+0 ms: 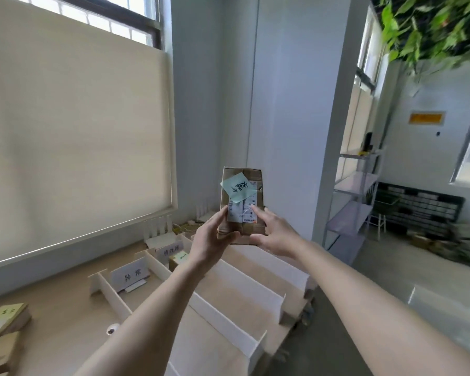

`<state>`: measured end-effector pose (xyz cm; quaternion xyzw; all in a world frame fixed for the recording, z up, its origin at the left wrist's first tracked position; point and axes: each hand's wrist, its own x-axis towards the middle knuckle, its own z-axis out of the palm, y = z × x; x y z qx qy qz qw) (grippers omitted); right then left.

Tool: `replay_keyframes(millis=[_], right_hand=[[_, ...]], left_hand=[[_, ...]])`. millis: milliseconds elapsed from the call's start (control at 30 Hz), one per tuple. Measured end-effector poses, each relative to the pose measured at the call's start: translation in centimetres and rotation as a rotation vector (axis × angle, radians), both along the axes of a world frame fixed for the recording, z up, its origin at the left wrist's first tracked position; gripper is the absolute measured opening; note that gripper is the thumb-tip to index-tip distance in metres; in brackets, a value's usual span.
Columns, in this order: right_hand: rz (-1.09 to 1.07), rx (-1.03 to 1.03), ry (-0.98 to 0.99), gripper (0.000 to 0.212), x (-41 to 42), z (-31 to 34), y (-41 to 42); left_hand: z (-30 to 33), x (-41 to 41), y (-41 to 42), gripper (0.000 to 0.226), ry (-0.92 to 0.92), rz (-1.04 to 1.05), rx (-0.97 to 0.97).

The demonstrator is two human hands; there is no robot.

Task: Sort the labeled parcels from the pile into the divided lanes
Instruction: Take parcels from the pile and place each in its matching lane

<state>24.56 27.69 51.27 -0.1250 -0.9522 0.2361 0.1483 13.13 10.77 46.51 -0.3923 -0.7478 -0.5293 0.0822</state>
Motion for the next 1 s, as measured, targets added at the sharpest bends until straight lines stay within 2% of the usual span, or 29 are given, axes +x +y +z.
replay_keyframes(millis=[233,467,733,1000], right_hand=[[-0.084,-0.022,0.019,0.081,4.7,-0.3,6.1],[-0.154,-0.04,0.005,0.083,3.9,-0.5,14.5],[-0.167,0.004,-0.024,0.083,-1.3,-0.4,25.7],[-0.095,0.014,-0.04,0.083,-10.5,-0.2,33.6]], left_hand=[[0.3,2.9,7.7,0.079,0.022,-0.074,-0.043],[0.5,1.5,16.6,0.079,0.028,-0.133,-0.048],[0.2,-3.4,27.8,0.077,0.002,-0.17,-0.034],[-0.5,-11.8,35.3,0.076,-0.011,-0.094,-0.04]])
